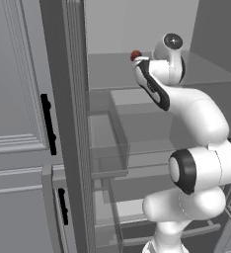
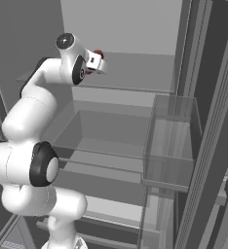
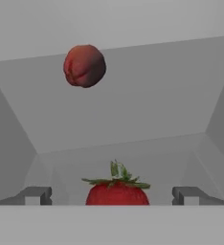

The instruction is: Take the strawberry from the fridge and place it on top of the pancake, located on the dining counter.

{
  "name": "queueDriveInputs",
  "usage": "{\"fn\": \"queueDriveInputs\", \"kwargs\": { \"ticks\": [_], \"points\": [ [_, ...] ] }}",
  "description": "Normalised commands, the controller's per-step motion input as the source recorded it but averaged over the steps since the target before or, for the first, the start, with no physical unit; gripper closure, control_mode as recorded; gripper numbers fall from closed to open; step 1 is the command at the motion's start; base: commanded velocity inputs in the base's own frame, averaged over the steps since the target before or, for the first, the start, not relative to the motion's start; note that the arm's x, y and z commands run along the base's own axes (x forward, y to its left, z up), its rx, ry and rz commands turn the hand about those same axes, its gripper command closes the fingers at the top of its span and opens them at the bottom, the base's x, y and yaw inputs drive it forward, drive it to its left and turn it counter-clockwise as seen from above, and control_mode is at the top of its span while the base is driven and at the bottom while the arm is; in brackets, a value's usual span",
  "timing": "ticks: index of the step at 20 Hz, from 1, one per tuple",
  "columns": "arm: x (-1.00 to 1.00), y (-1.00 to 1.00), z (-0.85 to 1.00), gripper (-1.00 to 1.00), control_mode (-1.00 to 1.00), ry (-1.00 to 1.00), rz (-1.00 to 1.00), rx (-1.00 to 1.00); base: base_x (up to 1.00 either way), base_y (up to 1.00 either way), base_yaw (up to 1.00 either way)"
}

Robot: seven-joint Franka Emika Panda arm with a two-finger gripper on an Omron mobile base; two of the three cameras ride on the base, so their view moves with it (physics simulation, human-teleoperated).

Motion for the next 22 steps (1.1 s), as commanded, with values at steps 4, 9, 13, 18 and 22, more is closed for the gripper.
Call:
{"fn": "queueDriveInputs", "kwargs": {
  "ticks": [4,9,13,18,22],
  "points": [
    [0.44,0.00,-0.09,-1.00,-1.00,0.00,0.00,0.00,0.00,0.00,0.00],
    [0.26,0.00,-0.16,-1.00,-1.00,0.00,0.00,0.00,0.00,0.00,0.00],
    [0.23,0.00,-0.20,1.00,-1.00,0.00,0.00,-0.01,0.00,0.00,0.00],
    [0.33,0.00,-0.21,1.00,-1.00,0.00,0.00,0.00,0.00,0.00,0.00],
    [-0.01,0.01,-0.27,1.00,-1.00,-0.08,0.00,-0.01,0.00,0.00,0.00]
  ]
}}
